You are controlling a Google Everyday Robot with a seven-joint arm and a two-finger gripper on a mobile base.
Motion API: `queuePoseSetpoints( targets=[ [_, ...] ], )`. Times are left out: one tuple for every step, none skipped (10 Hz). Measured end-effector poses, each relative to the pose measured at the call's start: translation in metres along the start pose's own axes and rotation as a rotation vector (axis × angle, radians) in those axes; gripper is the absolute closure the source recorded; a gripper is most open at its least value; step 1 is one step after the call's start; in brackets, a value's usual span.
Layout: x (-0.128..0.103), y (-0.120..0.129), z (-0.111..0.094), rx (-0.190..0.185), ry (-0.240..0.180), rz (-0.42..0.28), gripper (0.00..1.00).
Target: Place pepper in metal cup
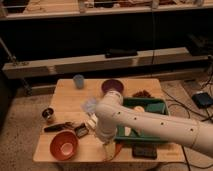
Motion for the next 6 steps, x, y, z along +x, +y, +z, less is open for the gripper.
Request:
queuePoseSetpoints(
  targets=[
    [-0.001,-0.001,0.001,0.004,-0.002,0.004,0.27],
    [-0.004,-0.006,0.006,0.013,-0.003,0.026,0.27],
    [-0.011,-0.012,0.012,0.018,-0.002,0.046,0.27],
    [-0.019,-0.021,0.019,0.003,0.01,0.073,0.27],
    [-0.023,-0.028,0.02,-0.013,0.019,0.089,0.27],
    [-0.024,-0.033,0.02,-0.033,0.028,0.096,0.27]
  ],
)
